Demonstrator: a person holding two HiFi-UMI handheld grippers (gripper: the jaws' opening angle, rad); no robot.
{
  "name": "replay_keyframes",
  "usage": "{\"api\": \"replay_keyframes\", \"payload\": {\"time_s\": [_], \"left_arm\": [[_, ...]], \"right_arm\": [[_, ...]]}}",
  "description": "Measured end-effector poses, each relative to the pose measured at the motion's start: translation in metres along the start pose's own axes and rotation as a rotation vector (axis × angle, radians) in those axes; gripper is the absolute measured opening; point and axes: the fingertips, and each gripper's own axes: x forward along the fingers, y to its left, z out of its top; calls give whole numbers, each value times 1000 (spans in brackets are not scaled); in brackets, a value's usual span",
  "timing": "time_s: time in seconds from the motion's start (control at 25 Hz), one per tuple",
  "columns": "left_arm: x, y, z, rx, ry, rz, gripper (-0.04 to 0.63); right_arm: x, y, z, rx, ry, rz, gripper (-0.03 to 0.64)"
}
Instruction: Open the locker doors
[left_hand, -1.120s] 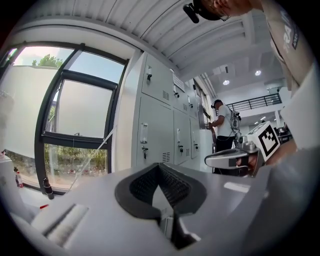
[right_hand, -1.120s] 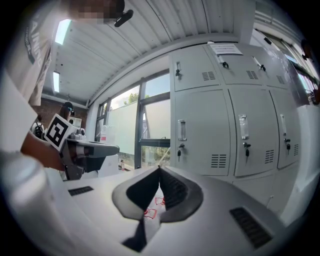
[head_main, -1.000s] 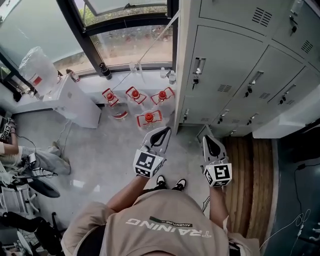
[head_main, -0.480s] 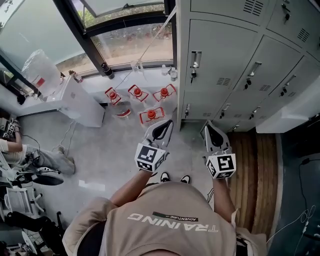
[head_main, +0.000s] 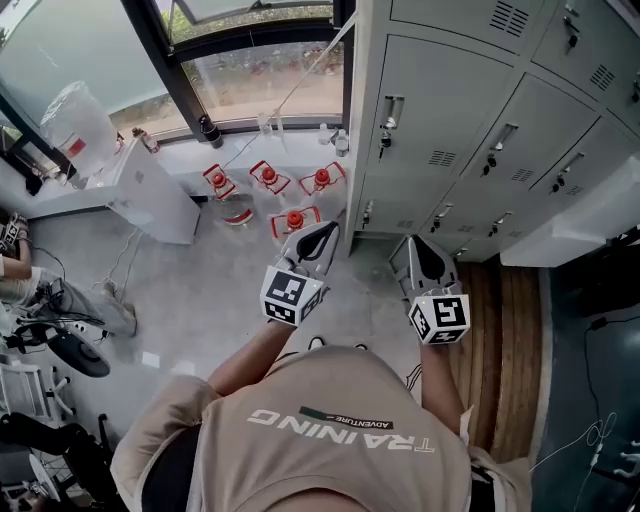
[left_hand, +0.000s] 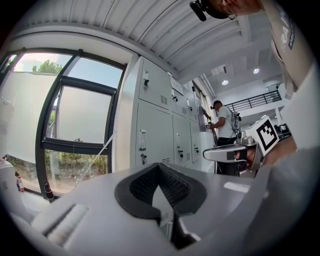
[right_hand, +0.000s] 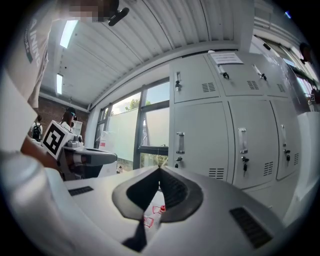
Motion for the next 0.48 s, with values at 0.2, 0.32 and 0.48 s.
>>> {"api": "replay_keyframes", "payload": {"time_s": [0.2, 0.32, 0.48], "left_arm": [[0, 0, 8, 15, -17, -6, 6], [-1, -2, 5, 13, -19, -3, 6], [-5, -8, -5, 0, 8, -4, 6]], "right_arm": [[-2, -1, 1, 7, 0, -5, 11], [-1, 3, -1, -15, 2, 4, 11], [-1, 11, -10, -52, 34, 29, 11]]}}
